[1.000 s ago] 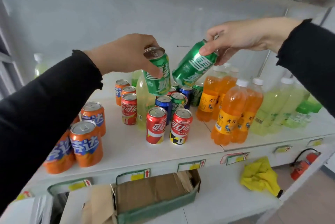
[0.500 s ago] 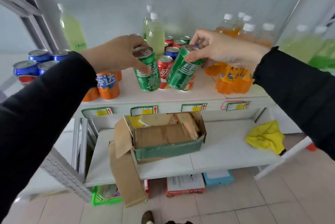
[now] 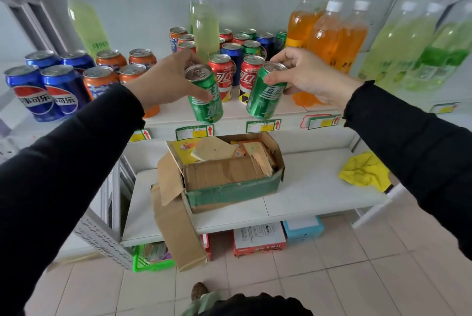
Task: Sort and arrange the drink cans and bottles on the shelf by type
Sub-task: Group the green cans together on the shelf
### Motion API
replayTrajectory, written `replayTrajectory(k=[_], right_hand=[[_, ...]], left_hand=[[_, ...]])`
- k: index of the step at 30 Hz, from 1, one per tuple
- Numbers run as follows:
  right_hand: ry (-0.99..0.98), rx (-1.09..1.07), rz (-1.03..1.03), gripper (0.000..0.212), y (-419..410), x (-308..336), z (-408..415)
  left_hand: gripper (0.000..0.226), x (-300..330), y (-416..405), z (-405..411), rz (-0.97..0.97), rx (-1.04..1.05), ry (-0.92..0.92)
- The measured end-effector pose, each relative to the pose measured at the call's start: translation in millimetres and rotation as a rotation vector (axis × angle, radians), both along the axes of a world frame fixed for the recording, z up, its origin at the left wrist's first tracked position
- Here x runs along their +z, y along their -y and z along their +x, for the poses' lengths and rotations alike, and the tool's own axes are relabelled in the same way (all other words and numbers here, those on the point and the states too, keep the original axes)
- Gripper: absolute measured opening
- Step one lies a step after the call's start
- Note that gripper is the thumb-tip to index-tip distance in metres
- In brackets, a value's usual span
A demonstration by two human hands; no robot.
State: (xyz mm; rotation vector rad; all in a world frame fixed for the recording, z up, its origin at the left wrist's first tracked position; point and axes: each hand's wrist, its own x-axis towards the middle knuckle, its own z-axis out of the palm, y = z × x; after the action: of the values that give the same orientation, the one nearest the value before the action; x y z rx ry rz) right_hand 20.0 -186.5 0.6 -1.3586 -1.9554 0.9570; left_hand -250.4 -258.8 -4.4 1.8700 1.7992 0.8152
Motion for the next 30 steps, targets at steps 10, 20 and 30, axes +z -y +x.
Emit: replayTrajectory(k=[10, 20, 30], right_hand=[[0.07, -0.048, 0.073, 0.051, -15, -7, 21], [0.077, 0.002, 0.092, 0.061, -54, -24, 11], [0.126, -0.133, 0.227, 0.058, -71, -43, 0]], left_hand=[[0.062, -8, -46, 50, 0.041, -0.065, -0.101], [0.078, -16, -100, 73, 0.064, -0.079, -0.378], [0.072, -11, -120, 82, 0.061, -0.115, -0.433]])
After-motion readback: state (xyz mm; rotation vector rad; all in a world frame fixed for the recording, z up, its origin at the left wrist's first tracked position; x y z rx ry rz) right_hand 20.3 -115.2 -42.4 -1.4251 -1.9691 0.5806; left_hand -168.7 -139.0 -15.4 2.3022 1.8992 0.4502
